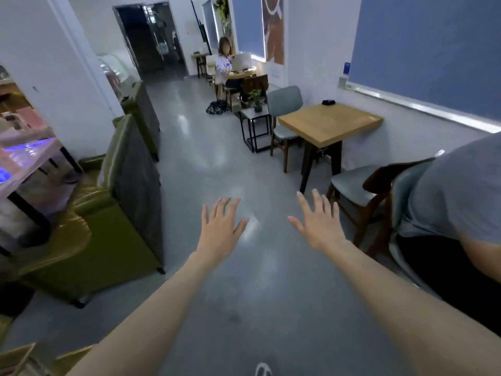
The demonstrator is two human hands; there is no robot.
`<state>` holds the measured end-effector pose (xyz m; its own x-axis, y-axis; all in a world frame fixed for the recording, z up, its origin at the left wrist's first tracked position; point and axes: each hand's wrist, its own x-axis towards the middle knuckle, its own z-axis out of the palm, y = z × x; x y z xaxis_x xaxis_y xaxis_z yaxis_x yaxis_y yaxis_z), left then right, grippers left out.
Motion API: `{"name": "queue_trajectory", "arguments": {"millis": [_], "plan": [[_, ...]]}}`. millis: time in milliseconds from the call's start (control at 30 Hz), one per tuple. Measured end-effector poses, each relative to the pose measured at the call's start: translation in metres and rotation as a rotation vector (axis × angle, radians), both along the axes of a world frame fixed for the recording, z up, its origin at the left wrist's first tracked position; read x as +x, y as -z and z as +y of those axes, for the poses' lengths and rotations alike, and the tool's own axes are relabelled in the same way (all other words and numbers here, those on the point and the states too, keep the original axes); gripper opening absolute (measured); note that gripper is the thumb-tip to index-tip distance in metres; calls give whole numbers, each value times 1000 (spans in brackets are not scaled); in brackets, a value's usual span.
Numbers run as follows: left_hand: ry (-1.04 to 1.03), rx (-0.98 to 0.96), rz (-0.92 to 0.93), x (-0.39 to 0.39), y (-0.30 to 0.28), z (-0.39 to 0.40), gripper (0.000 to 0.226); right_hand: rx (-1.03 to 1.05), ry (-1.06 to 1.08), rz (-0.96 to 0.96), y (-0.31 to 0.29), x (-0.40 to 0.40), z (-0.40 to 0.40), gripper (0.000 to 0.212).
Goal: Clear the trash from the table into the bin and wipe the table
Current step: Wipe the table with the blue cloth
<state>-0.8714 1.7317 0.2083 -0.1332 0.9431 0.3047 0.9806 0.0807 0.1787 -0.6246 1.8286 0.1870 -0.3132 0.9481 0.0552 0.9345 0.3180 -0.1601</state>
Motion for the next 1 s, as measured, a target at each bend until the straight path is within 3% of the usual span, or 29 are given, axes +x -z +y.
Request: {"name": "queue_trajectory", "arguments": {"millis": [567,1000], "plan": [[232,-45,-27,-79,21,321,63,-44,197,-35,18,-66,259,75],[167,-109,-2,-96,28,522,60,-121,116,13,57,-95,479,74]]}}
